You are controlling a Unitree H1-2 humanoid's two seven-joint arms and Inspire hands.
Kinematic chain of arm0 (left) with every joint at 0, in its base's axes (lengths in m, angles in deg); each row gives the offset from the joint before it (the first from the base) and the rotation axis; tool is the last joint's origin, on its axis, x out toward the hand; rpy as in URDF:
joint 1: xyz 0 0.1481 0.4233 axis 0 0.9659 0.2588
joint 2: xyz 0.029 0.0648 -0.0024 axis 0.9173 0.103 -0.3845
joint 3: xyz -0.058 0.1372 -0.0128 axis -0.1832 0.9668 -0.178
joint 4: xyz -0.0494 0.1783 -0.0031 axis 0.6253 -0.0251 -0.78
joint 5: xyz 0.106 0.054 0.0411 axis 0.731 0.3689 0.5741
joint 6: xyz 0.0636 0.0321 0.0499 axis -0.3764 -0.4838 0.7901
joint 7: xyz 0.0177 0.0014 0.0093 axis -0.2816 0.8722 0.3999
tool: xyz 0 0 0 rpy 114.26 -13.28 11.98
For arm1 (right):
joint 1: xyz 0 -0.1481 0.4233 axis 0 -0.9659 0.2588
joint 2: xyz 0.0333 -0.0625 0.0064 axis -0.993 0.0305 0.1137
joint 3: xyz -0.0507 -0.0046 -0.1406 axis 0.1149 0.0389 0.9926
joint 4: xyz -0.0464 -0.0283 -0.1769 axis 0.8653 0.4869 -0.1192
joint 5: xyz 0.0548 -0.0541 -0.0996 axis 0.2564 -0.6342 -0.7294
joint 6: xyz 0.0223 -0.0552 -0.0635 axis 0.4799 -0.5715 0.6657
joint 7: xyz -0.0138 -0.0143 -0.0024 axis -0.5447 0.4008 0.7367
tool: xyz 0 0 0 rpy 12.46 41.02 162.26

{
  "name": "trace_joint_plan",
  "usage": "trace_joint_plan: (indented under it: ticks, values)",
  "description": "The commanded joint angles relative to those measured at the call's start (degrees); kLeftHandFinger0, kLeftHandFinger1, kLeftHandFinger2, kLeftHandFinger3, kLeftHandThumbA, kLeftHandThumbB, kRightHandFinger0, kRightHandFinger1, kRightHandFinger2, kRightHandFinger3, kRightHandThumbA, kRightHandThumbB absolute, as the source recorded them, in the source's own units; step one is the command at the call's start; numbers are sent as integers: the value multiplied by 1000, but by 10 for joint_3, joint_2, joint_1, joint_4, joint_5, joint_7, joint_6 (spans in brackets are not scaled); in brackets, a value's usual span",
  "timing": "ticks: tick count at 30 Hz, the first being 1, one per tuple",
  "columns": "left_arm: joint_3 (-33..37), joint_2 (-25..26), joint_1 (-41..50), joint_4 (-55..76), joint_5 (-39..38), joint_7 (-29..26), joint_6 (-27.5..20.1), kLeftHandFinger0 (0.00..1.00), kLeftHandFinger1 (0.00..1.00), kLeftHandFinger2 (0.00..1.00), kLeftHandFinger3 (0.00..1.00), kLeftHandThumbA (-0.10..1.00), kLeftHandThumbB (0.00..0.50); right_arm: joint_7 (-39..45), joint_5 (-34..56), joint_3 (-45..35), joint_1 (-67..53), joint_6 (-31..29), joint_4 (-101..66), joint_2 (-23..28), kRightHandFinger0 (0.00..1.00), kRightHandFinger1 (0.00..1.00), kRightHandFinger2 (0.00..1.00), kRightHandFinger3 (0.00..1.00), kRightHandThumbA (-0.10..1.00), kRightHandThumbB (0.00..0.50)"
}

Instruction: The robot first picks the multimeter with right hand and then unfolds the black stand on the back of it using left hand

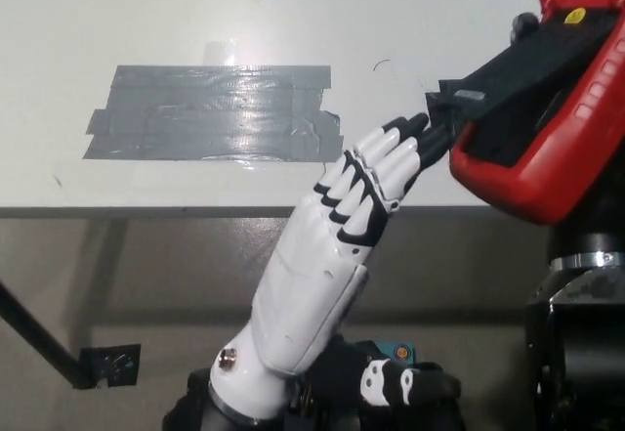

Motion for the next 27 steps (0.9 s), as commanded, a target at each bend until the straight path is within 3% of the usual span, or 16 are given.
trace_joint_plan:
  ticks: [1, 5, 11, 14, 19, 21, 25, 27]
  values:
    - [14, -17, 8, 7, -4, -14, -22, 1000, 1000, 1000, 1000, 1000, 278, 0, 28, 2, 38, -23, -22, -18, 0, 425, 820, 1000, -100, 15]
    - [22, -23, 17, 5, 3, -17, -28, 1000, 1000, 1000, 1000, 1000, 302, -4, 17, 3, 43, -24, -22, -25, 0, 418, 832, 1000, -100, 21]
    - [17, -29, 14, 10, 13, -17, -26, 1000, 1000, 1000, 1000, 1000, 293, -5, 15, 7, 48, -23, -19, -26, 0, 397, 833, 1000, -100, 16]
    - [10, -32, 8, 10, 7, -24, -28, 1000, 1000, 1000, 1000, 1000, 297, -2, 12, 8, 42, -21, -17, -23, 0, 386, 772, 1000, -100, 1]
    - [-17, -48, -5, 24, 10, -54, -41, 1000, 1000, 1000, 1000, 1000, 290, 24, 24, 7, 11, -26, -16, -9, 0, 429, 758, 1000, -100, 23]
    - [-38, -41, -15, 28, 45, -74, -61, 1000, 1000, 1000, 1000, 1000, 253, 28, 23, 2, 2, -27, -15, -2, 0, 426, 757, 1000, -100, 31]
    - [-51, -34, -29, 51, -12, -48, -35, 1000, 1000, 1000, 1000, 1000, 347, 28, 20, 0, -8, -23, -20, 11, 0, 425, 744, 1000, -100, 17]
    - [-53, -34, -36, 63, -35, -35, -19, 1000, 1000, 1000, 1000, 1000, 358, 34, 17, 5, -15, -25, -19, 13, 0, 429, 751, 1000, -100, 21]
